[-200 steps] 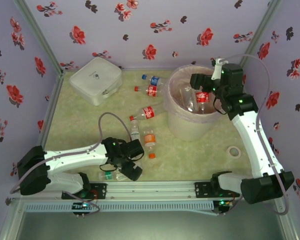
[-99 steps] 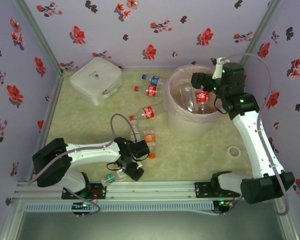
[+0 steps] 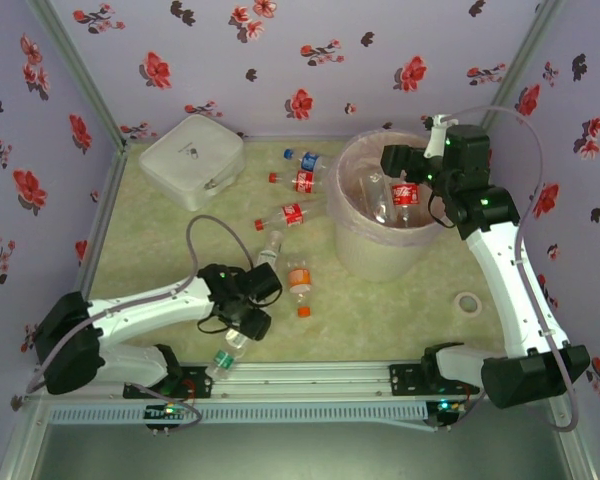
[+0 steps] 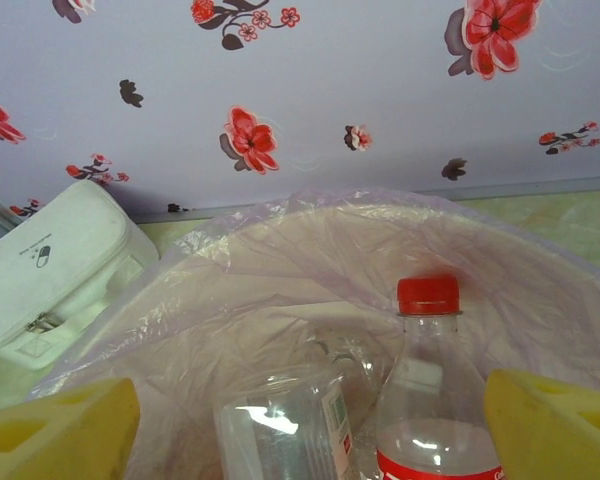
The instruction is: Put the plastic bottles in the bin
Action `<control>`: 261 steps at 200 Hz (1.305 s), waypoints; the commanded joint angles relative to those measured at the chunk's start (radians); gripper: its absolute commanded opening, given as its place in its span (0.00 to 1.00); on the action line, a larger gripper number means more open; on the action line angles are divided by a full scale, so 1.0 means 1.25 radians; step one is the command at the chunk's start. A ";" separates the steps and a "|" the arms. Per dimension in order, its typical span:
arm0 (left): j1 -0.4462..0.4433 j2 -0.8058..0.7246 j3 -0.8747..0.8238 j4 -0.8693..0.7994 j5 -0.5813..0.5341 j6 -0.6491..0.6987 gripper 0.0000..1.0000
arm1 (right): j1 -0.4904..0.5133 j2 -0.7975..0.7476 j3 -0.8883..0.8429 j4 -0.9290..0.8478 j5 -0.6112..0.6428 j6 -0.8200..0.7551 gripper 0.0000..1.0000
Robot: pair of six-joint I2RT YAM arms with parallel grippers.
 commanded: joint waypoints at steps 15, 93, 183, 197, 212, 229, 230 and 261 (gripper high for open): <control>0.079 -0.076 0.111 -0.090 -0.060 0.006 0.54 | 0.005 -0.024 0.029 0.013 -0.072 0.017 0.90; 0.200 -0.142 0.135 0.441 -0.097 0.315 0.57 | 0.060 0.026 0.094 -0.022 -0.387 0.043 0.88; 0.215 -0.083 0.188 0.615 0.006 0.479 0.58 | 0.271 0.157 0.254 -0.162 -0.324 -0.030 0.99; 0.215 -0.109 0.175 0.640 0.017 0.475 0.59 | 0.277 0.170 0.252 -0.156 -0.348 -0.029 0.99; 0.220 -0.127 0.165 0.662 0.040 0.467 0.59 | 0.285 0.182 0.247 -0.143 -0.386 -0.026 0.98; 0.231 -0.138 0.165 0.665 0.089 0.457 0.59 | 0.294 0.198 0.239 -0.131 -0.436 -0.027 0.94; 0.232 -0.139 0.165 0.665 0.091 0.456 0.59 | 0.294 0.200 0.238 -0.131 -0.438 -0.028 0.94; 0.253 -0.145 0.165 0.668 0.145 0.435 0.59 | 0.298 0.210 0.215 -0.112 -0.486 -0.047 0.92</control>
